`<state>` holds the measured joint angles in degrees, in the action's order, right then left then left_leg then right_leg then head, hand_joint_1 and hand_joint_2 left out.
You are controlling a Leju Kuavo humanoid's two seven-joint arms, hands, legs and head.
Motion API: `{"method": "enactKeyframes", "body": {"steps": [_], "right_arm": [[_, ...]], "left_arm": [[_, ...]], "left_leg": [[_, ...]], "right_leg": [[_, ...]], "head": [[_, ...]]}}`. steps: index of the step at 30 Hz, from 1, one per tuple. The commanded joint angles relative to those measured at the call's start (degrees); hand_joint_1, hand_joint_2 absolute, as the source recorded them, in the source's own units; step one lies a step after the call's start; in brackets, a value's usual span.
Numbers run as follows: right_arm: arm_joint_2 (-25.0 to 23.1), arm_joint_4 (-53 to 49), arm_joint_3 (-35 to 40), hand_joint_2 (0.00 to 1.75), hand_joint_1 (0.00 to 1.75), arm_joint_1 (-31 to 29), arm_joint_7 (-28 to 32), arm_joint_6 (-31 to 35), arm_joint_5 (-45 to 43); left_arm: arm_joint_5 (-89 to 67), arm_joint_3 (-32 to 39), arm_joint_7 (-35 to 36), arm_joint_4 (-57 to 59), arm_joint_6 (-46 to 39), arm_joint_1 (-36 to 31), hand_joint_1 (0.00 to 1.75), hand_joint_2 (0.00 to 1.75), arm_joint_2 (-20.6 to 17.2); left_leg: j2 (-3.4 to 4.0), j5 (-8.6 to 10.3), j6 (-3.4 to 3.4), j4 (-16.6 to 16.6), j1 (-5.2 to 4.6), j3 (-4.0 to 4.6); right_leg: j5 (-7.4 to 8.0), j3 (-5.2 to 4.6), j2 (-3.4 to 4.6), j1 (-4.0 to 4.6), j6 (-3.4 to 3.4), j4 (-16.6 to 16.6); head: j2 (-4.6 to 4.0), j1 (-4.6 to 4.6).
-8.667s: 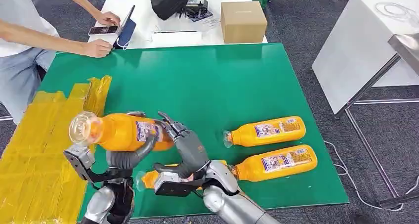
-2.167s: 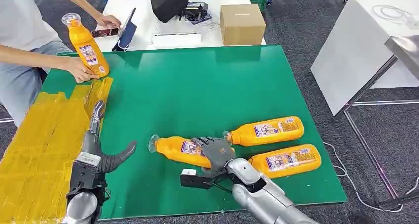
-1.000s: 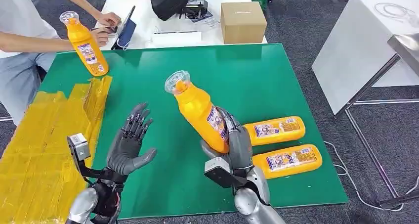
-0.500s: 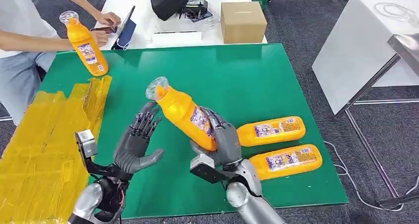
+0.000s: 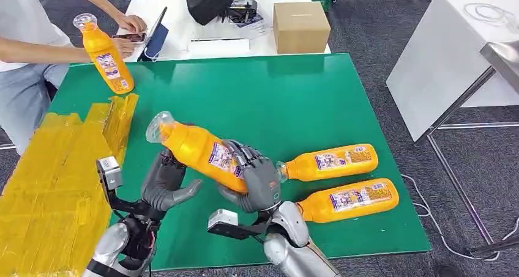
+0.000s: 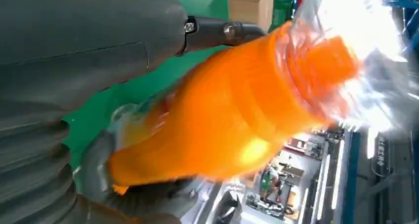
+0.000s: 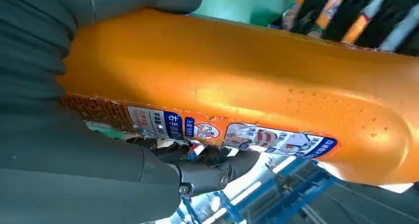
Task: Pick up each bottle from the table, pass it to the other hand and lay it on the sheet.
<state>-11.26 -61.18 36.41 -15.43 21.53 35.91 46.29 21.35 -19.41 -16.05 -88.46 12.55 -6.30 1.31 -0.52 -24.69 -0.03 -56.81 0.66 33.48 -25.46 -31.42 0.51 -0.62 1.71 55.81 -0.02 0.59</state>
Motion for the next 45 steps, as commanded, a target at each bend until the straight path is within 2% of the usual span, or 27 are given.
{"method": "enactKeyframes", "body": {"steps": [1, 11, 12, 13, 14, 16, 21, 36, 37, 38, 39, 40, 43, 45], "right_arm": [[0.4, 3.2, 7.5, 1.75, 1.75, -1.9, -0.7, 3.2, 2.6], [0.6, 4.5, 9.9, 1.75, 1.75, -2.8, -2.4, 3.6, 3.0], [0.6, 4.7, 10.1, 1.75, 1.75, -2.9, -2.6, 3.7, 2.9], [0.6, 4.7, 10.1, 1.75, 1.75, -2.9, -2.6, 3.7, 2.9], [0.6, 4.9, 10.1, 1.75, 1.75, -3.0, -2.6, 3.7, 2.8], [0.7, 5.0, 10.2, 1.75, 1.75, -3.0, -2.6, 3.7, 2.8], [0.6, 5.5, 10.4, 1.75, 1.75, -3.3, -2.8, 3.4, 2.4], [0.4, 6.2, 10.0, 1.75, 1.75, -3.6, -3.1, 4.1, 2.8], [0.0, 5.5, 9.3, 1.75, 1.75, -2.9, -2.3, 3.4, 0.6], [0.0, 4.5, 9.2, 1.75, 1.57, -2.5, -1.5, 2.7, -1.2], [0.2, 2.9, 8.9, 1.75, 0.65, -1.9, -0.4, 2.6, -2.9], [0.5, 0.6, 8.7, 1.75, 0.0, -1.3, 0.2, 2.4, -4.5], [2.8, -8.9, 7.7, 1.75, 0.0, 1.1, 1.6, -0.9, -10.8], [3.8, -12.1, 7.4, 1.75, 0.0, 1.8, 1.5, -2.1, -12.0]], "left_arm": [[0.3, -0.9, 0.9, 5.9, -1.0, -2.8, 0.0, 1.75, -0.5], [1.1, 0.7, 0.3, 6.0, -3.1, -2.9, 0.03, 1.75, 0.9], [1.1, 0.8, 0.2, 5.7, -3.4, -2.8, 1.61, 1.75, 1.0], [1.1, 0.8, 0.2, 5.7, -3.4, -2.8, 1.61, 1.75, 1.0], [1.1, 0.8, 0.1, 5.3, -3.6, -2.7, 1.75, 1.75, 1.1], [1.2, 0.9, 0.1, 5.2, -3.6, -2.7, 1.75, 1.75, 1.1], [1.4, 1.0, -0.2, 4.9, -3.9, -2.6, 1.75, 1.75, 1.2], [1.5, 0.9, -0.5, 5.4, -4.3, -2.8, 1.75, 1.75, 1.3], [1.3, 1.0, -0.9, 5.3, -4.8, -2.7, 1.75, 1.75, 1.3], [1.2, 1.2, -1.2, 5.2, -5.2, -2.7, 1.75, 1.75, 1.3], [0.8, 1.8, -2.2, 4.8, -6.2, -2.7, 1.75, 1.75, 1.5], [-0.3, 2.4, -3.4, 4.0, -7.7, -2.8, 1.75, 1.75, 1.4], [-7.1, 3.6, -5.7, 1.4, -14.9, -2.9, 1.75, 1.75, 0.5], [-9.2, 4.0, -6.3, 1.2, -16.7, -2.9, 1.75, 1.75, 0.1]], "left_leg": [[0.03, -0.06, 0.03, 0.0, 0.01, -0.19], [0.0, -0.06, 0.02, 0.1, 0.01, -0.23], [0.0, -0.01, 0.01, 0.0, -0.02, -0.07], [0.02, -0.05, 0.02, 0.0, -0.01, -0.16], [0.01, -0.04, 0.02, 0.0, -0.01, -0.12], [0.0, -0.13, 0.03, 0.0, 0.03, -0.32], [0.0, -0.02, 0.03, 0.0, -0.02, -0.07], [-0.03, -0.07, 0.03, 0.0, 0.01, -0.21], [-0.02, -0.05, 0.03, 0.0, -0.01, -0.15], [-0.03, -0.01, 0.02, 0.0, -0.01, -0.07], [-0.02, -0.12, 0.04, 0.0, 0.03, -0.31], [-0.05, -0.04, 0.02, 0.0, 0.01, -0.11], [-0.06, -0.05, 0.02, 0.0, 0.01, -0.03], [-0.07, -0.05, 0.02, -0.1, 0.01, 0.02]], "right_leg": [[-0.05, 0.22, -0.05, 0.03, -0.04, -0.1], [-0.06, 0.28, -0.1, 0.05, -0.08, -0.1], [-0.02, 0.09, -0.05, 0.0, -0.04, -0.1], [-0.05, 0.19, -0.06, 0.02, -0.05, -0.1], [-0.04, 0.15, -0.05, 0.02, -0.04, -0.1], [-0.11, 0.38, -0.11, 0.07, -0.08, -0.1], [-0.02, 0.09, -0.05, 0.0, -0.02, -0.1], [-0.07, 0.27, -0.11, 0.04, -0.06, -0.1], [-0.06, 0.19, -0.1, 0.02, -0.04, -0.1], [-0.02, 0.09, -0.07, 0.01, -0.03, -0.1], [-0.11, 0.39, -0.14, 0.07, -0.07, -0.1], [-0.05, 0.16, -0.11, 0.03, -0.04, -0.1], [-0.07, 0.08, -0.13, 0.04, -0.04, 0.0], [-0.07, 0.04, -0.14, 0.03, -0.04, 0.0]], "head": [[0.0, 0.0], [0.0, -0.02], [0.0, -0.02], [0.0, -0.02], [0.0, 0.0], [0.0, 0.0], [0.0, -0.02], [0.0, 0.0], [0.0, -0.02], [0.0, 0.0], [0.0, -0.02], [0.0, 0.0], [0.0, -0.02], [0.0, -0.04]]}}
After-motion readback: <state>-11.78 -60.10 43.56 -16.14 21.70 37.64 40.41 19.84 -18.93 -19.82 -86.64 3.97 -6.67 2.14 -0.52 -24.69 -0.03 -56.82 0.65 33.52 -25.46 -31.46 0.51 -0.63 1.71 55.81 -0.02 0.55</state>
